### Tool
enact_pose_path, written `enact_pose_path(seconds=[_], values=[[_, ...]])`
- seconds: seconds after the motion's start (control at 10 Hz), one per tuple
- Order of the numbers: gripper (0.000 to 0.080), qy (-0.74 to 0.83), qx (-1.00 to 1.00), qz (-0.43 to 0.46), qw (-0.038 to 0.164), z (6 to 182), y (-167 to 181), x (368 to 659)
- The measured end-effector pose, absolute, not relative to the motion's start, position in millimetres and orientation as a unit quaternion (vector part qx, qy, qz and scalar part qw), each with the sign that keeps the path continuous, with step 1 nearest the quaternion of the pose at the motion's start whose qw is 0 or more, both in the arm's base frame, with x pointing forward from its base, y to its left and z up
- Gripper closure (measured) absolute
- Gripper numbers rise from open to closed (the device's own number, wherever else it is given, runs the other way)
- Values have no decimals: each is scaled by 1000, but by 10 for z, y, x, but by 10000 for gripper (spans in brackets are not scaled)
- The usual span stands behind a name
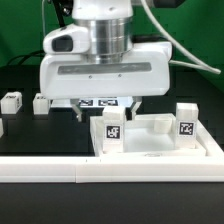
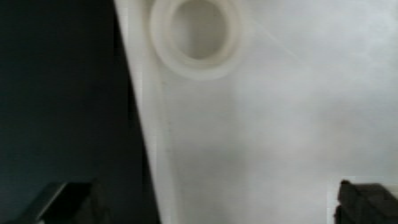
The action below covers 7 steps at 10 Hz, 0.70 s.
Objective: Assemble square table
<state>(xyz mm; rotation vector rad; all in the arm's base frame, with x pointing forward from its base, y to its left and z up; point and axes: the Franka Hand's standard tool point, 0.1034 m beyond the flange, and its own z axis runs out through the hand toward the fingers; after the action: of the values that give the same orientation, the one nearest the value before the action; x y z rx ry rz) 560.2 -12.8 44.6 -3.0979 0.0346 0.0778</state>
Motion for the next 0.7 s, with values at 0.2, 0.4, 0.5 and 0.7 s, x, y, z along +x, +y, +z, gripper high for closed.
enact_pose_path(seconds=[0.2,0.4,0.5,0.7], values=[[150,14,-999,48,21,265,-215,5560],[150,20,-999,38,11,119,-218,5596],[150,19,-999,38,12,99,-209,5591],[150,20,-999,38,12,99,-220,5590]])
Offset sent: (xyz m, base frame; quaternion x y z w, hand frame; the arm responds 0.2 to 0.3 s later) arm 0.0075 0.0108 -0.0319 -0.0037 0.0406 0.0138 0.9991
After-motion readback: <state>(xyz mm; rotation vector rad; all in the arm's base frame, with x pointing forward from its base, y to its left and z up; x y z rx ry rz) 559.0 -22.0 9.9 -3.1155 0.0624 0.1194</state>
